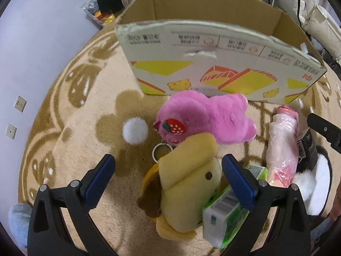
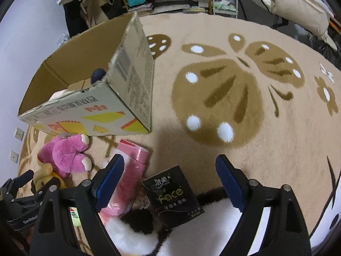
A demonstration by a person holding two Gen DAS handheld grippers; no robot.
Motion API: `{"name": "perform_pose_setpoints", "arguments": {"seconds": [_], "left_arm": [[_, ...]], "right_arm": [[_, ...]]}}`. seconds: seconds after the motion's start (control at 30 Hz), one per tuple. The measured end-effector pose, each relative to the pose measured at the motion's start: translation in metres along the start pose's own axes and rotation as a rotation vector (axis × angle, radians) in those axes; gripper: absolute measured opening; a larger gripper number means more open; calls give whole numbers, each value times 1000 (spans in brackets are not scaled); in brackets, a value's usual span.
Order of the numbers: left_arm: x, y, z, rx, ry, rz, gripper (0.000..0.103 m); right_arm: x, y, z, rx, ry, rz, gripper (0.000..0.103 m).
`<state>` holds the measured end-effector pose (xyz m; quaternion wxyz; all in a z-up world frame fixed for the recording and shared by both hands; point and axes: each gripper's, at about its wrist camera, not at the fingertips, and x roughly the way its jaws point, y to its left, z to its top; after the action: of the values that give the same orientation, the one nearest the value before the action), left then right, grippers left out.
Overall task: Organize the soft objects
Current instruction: 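Grasp the yellow plush dog with the left gripper while the right gripper grasps the black Face tissue pack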
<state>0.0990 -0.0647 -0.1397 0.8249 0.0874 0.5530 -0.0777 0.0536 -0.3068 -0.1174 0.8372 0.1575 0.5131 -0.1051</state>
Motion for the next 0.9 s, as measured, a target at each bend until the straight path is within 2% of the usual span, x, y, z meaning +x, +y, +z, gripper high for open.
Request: {"name": "perform_pose_setpoints", "arguments": {"seconds": [0.1, 0.17, 0.23, 0.4, 0.5, 0.57, 0.63, 0.67, 0.7, 0.9], "left_arm": [[3, -2, -1, 7, 14, -5, 99], [4, -4, -2, 16, 19, -9, 92], [6, -6, -3, 23, 29, -17, 90], [9, -7, -5, 27, 49, -40, 73], [9, -10, -6, 37, 52, -45, 67], [8, -11, -6, 46, 45, -43, 65], [6, -13, -7, 56, 38, -43, 63], [5, -15, -7, 60, 35, -43, 62], [4, -15, -7, 63, 30, -43, 61], [-7, -18, -11, 72, -7, -15, 59]], "right_arm": [[3, -3, 0, -2, 21, -9, 92], [4, -5, 0, -2, 35, -8, 90], [5, -6, -1, -2, 50, -1, 86], [12, -2, -8, -30, 102, 1, 86], [17, 0, -13, -50, 136, -10, 85], [21, 1, -15, -59, 155, -16, 74], [24, 0, -16, -59, 172, -15, 69], [25, 0, -16, -60, 177, -13, 60], [26, 1, -16, -62, 181, -4, 57], [17, 6, -14, -80, 132, 13, 56]]}}
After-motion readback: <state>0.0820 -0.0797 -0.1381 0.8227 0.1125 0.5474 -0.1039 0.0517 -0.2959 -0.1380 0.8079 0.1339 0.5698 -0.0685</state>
